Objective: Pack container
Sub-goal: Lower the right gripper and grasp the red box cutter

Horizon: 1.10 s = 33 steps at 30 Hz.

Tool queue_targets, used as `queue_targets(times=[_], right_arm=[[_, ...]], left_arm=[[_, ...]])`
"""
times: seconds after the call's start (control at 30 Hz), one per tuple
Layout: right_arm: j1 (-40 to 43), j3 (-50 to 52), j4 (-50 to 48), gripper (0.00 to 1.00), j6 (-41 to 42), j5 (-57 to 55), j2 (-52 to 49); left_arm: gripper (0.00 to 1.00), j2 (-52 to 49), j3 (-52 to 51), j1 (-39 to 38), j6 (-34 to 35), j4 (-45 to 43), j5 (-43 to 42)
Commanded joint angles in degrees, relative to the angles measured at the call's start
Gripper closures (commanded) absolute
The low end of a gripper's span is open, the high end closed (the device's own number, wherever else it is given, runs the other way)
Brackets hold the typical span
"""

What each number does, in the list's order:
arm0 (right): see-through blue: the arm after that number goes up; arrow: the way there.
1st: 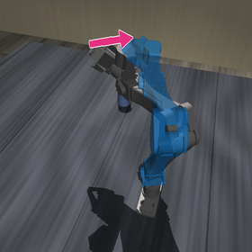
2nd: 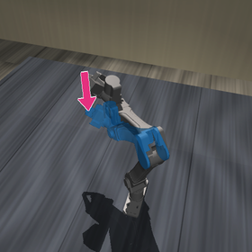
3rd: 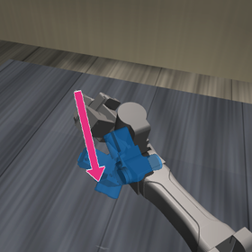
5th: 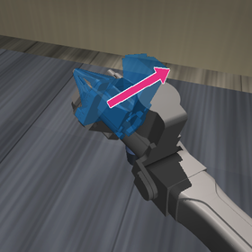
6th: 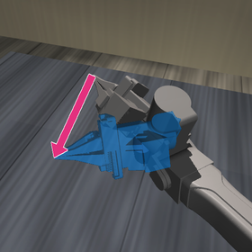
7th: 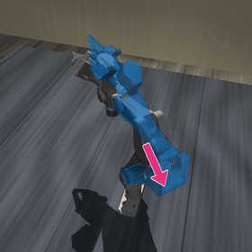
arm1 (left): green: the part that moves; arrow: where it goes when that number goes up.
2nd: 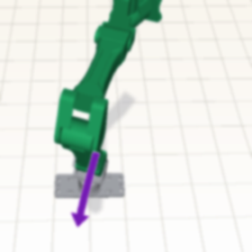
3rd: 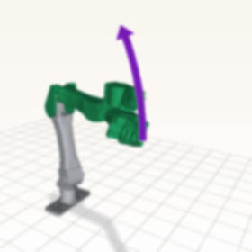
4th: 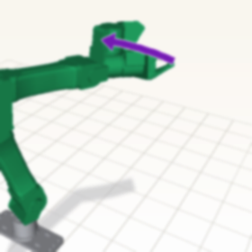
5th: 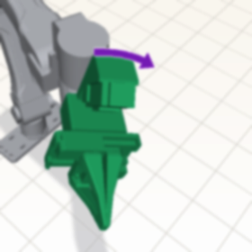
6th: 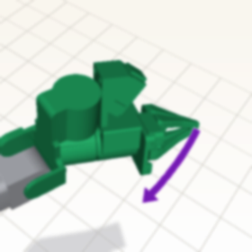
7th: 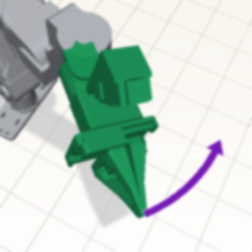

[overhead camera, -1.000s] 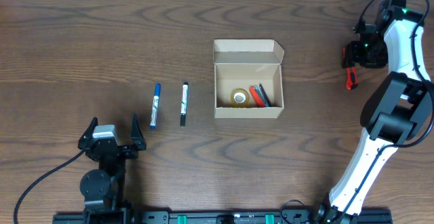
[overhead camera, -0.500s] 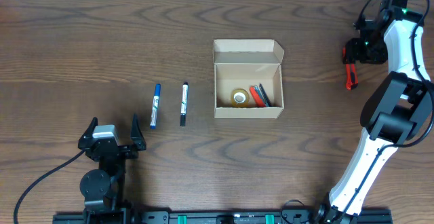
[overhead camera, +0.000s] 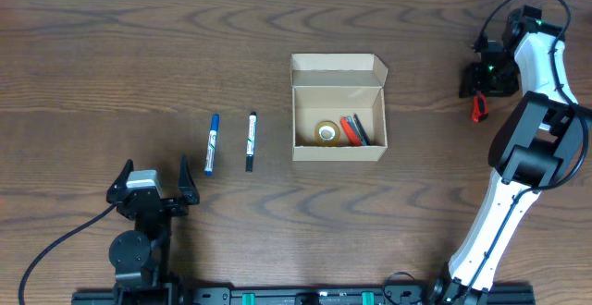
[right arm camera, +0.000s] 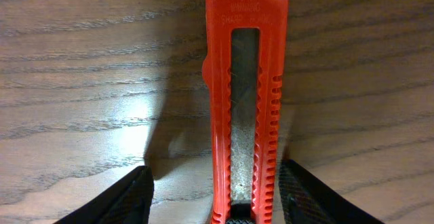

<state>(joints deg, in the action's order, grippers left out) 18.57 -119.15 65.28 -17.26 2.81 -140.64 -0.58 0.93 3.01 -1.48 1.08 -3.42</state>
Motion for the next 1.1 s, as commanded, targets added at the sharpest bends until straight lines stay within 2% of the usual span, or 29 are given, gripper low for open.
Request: queue_targets(times=[0.0, 0.1, 0.3, 0.37, 0.5, 0.57, 1.07], right_arm=[[0.2, 0.1, 0.0, 0.48, -0.8, 0.4, -0.3], [0.2, 0.1, 0.0, 0.6, -0.8, 0.4, -0.3], [0.2, 0.1, 0.1, 0.7, -0.8, 0.4, -0.3], [0.2, 0.1, 0.1, 0.8, -0.7, 0.2, -0.3], [0.2, 0.1, 0.1, 0.9, -0.3, 0.0, -0.3], [0.2, 0.1, 0.1, 0.98, -0.1, 0.0, -0.3], [-0.6, 0.0, 0.1, 0.99, 1.9, 0.7, -0.3]], left_arm=[[0.05, 0.4, -0.7, 0.2, 0.2, 3.0, -0.7], [0.05, 0.4, -0.7, 0.2, 0.2, 3.0, -0.7], [0.05, 0.4, -0.7, 0.2, 0.2, 3.0, -0.7], [0.05, 0.4, -0.7, 0.2, 0.2, 3.0, -0.7], [0.05, 0.4, -0.7, 0.2, 0.2, 3.0, -0.7], [0.05, 0.4, -0.7, 0.2, 0.2, 3.0, -0.7], [0.05, 0.4, -0.7, 0.2, 0.2, 3.0, -0.7]])
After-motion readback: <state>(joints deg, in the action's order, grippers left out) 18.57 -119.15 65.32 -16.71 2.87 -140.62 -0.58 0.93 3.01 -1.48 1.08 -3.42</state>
